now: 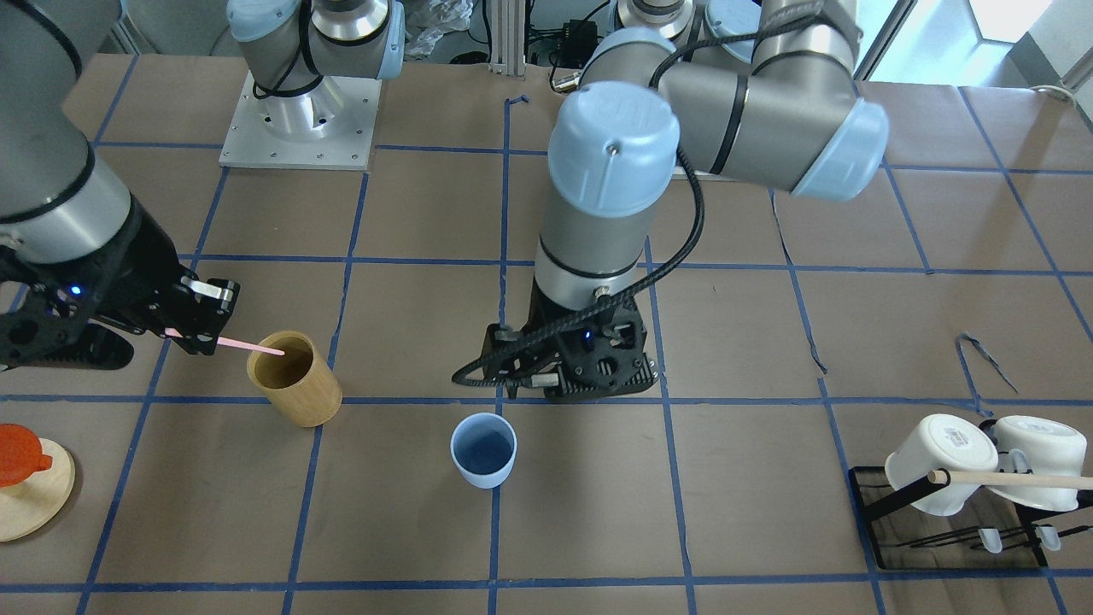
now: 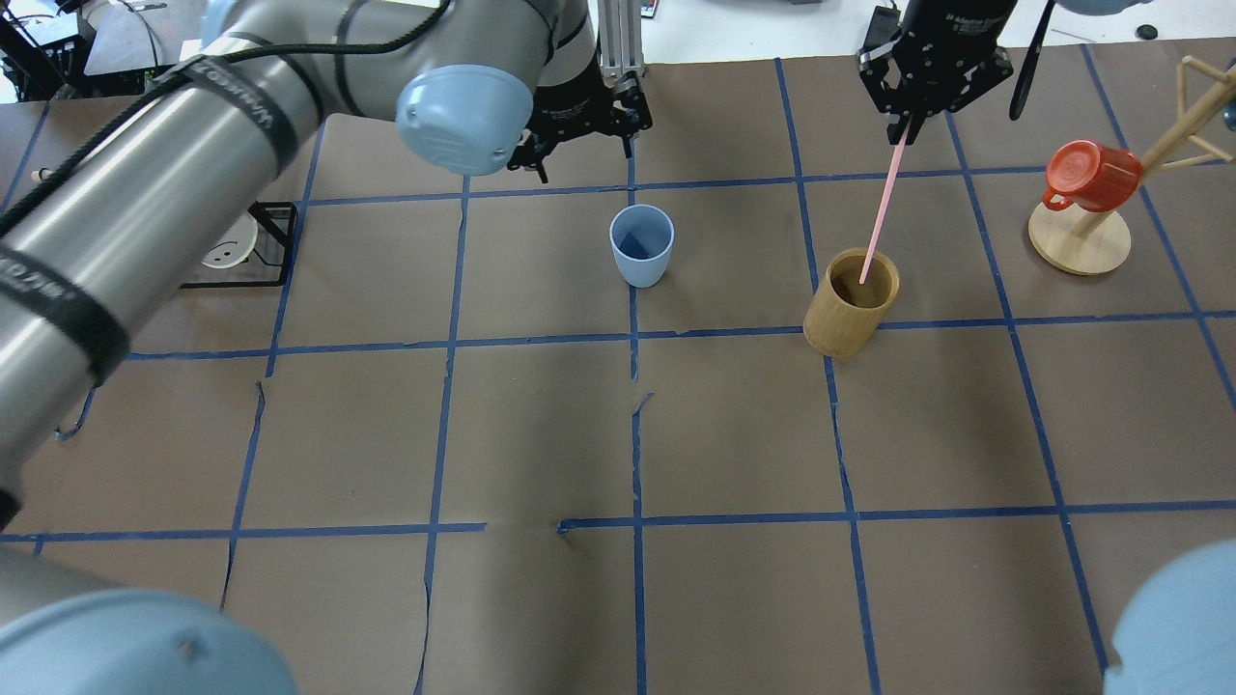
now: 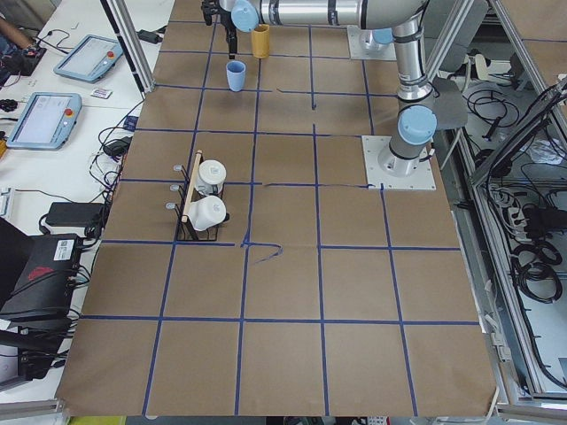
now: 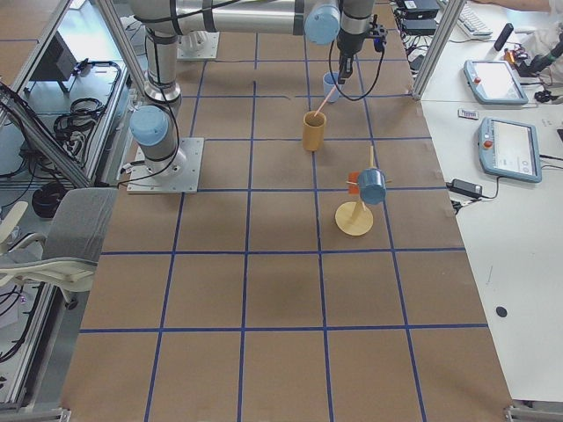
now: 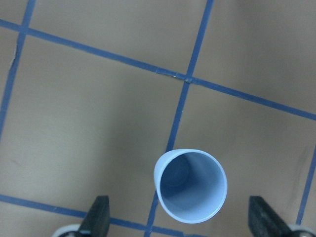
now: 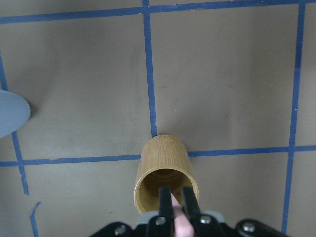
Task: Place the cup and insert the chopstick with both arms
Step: 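Release the blue cup with left gripper while right gripper lifts chopstick out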
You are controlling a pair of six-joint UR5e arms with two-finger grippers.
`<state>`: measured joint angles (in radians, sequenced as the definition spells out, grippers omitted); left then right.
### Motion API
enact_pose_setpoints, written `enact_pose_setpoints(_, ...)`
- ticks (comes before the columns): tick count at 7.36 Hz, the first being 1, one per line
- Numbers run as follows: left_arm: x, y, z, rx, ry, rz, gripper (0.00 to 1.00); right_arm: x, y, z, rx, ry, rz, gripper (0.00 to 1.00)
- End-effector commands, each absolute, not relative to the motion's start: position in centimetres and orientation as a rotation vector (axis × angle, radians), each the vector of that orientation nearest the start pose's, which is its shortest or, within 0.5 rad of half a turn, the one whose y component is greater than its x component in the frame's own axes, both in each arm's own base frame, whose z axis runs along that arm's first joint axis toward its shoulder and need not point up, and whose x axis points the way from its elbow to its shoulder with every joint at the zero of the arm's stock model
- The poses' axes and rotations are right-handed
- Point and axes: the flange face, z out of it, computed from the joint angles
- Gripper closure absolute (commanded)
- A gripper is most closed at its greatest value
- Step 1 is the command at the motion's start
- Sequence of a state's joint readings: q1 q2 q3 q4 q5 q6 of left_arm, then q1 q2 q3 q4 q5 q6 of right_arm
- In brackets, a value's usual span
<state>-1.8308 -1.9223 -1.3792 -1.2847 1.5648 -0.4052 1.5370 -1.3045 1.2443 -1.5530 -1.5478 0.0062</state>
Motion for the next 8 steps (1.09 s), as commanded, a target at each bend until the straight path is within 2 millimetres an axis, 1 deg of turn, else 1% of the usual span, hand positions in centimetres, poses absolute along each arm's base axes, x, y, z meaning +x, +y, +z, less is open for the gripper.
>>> enact_pose_setpoints(1,-25.7,-51.0,45.1,0.015,3.094,-0.180,0.00,15.7,-60.5,53.6,0.103,3.090,-0.274,1.00)
enact_pose_setpoints(2,-24.1,-48.5,47.0,0.075,3.085,-0.209,0.00,19.3,-60.1,52.7,0.135,3.075,-0.276,1.00)
enact_pose_setpoints(3,-21.3,-47.9,47.6,0.111,3.081,-0.148,0.00,23.0,-59.8,50.3,0.307,3.040,-0.241,1.00)
enact_pose_setpoints(4,-19.4,-48.3,49.6,0.135,3.103,-0.171,0.00,25.5,-60.4,48.8,0.291,2.998,-0.362,1.00)
enact_pose_setpoints(5,-18.4,-49.1,50.3,0.140,3.120,-0.172,0.00,27.1,-60.5,47.7,0.296,2.983,-0.389,1.00)
enact_pose_setpoints(6,-18.2,-49.2,50.6,0.165,3.114,-0.150,0.00,28.2,-60.8,47.3,0.307,2.961,-0.435,1.00)
enact_pose_setpoints(7,-18.1,-48.9,50.6,0.157,3.118,-0.131,0.00,29.9,-60.5,47.3,0.264,2.947,-0.493,1.00)
enact_pose_setpoints(8,-18.1,-48.9,50.7,0.152,3.124,-0.135,0.00,31.4,-60.7,45.9,0.241,2.957,-0.491,1.00)
